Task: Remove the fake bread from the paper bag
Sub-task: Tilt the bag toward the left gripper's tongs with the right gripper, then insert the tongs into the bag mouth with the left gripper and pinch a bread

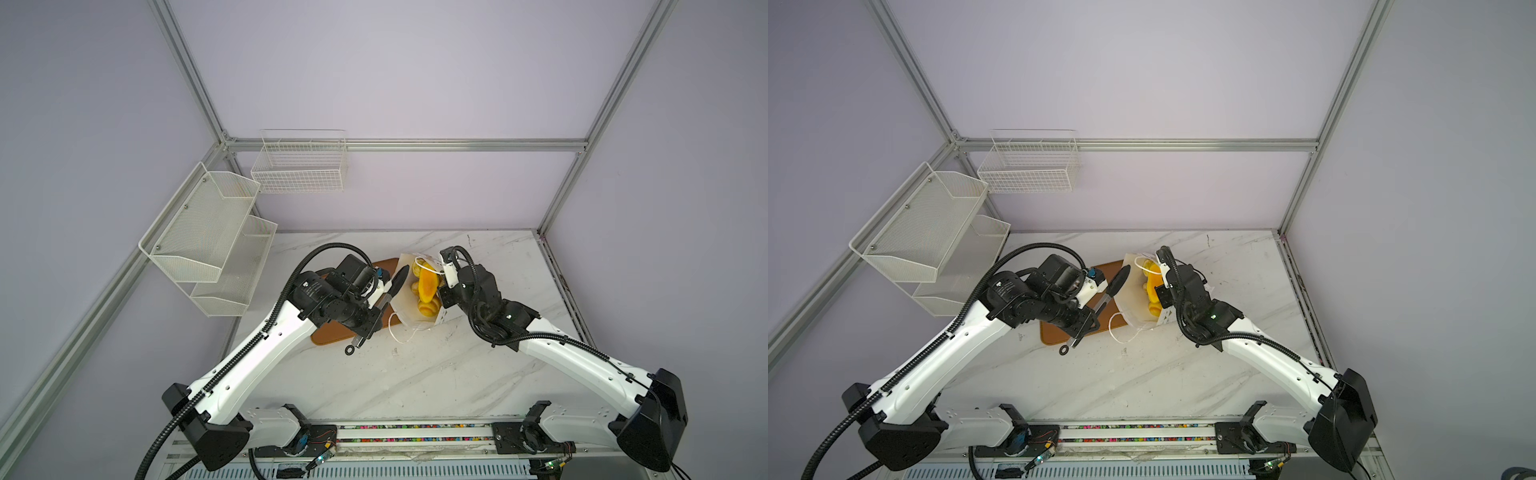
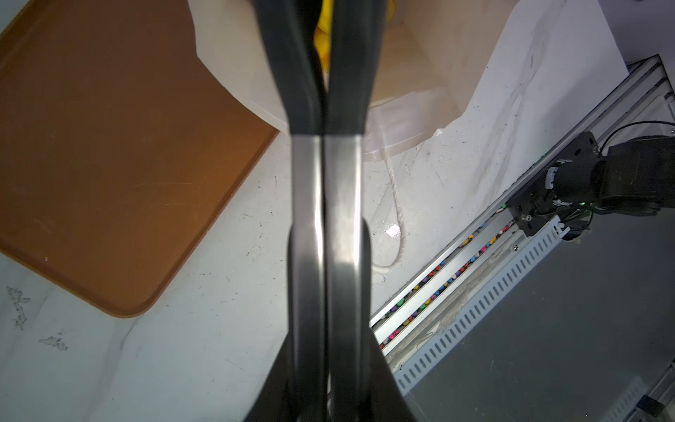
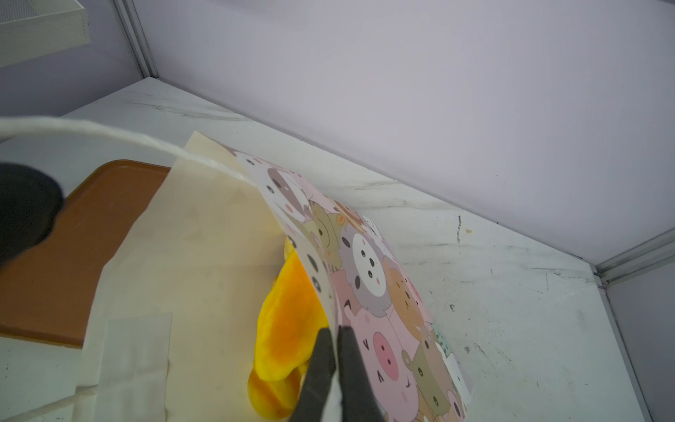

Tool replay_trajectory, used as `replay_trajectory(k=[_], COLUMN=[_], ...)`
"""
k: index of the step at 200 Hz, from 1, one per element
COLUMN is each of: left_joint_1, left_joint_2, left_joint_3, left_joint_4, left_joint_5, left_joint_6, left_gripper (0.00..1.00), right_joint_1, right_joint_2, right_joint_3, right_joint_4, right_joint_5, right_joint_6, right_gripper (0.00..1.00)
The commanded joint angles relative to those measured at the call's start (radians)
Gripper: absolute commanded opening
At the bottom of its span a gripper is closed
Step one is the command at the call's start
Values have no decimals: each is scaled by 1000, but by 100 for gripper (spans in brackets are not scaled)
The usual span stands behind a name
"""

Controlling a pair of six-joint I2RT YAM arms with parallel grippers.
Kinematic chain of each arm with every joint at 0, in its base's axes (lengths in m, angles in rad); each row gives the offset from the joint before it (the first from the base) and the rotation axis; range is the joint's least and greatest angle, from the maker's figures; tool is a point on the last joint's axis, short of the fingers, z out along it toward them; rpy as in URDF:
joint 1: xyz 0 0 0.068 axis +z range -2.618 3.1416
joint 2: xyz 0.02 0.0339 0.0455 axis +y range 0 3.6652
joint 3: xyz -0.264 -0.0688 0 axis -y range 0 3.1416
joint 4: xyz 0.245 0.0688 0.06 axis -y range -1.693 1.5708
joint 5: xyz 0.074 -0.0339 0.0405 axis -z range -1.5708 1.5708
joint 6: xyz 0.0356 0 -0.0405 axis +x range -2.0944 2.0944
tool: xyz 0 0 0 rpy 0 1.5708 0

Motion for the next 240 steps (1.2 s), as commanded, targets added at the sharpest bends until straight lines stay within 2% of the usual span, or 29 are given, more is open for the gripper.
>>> replay_trajectory(k=[1,58,175,240], left_joint_1=[-31,-57,-58,-31], left_joint_2=[31,143,189,226], left_joint_3=[118,140,114,116], left_joint_4=[-4,70,177,200], left_joint_5=[42,48,44,79], left_joint_6=[-44,-98,-139,-154], left_gripper=[24,28,34,38], right_joint_1=[2,2,2,2], right_joint_2=[-51,-96,-118,-134], right_joint_3=[-30,-66,-98,-116], right_joint_4=[27,46,83,107], right_joint_5=[56,68,36,11], right_joint_6=[-23,-35,-46,-49], right_gripper=[0,0,0,0])
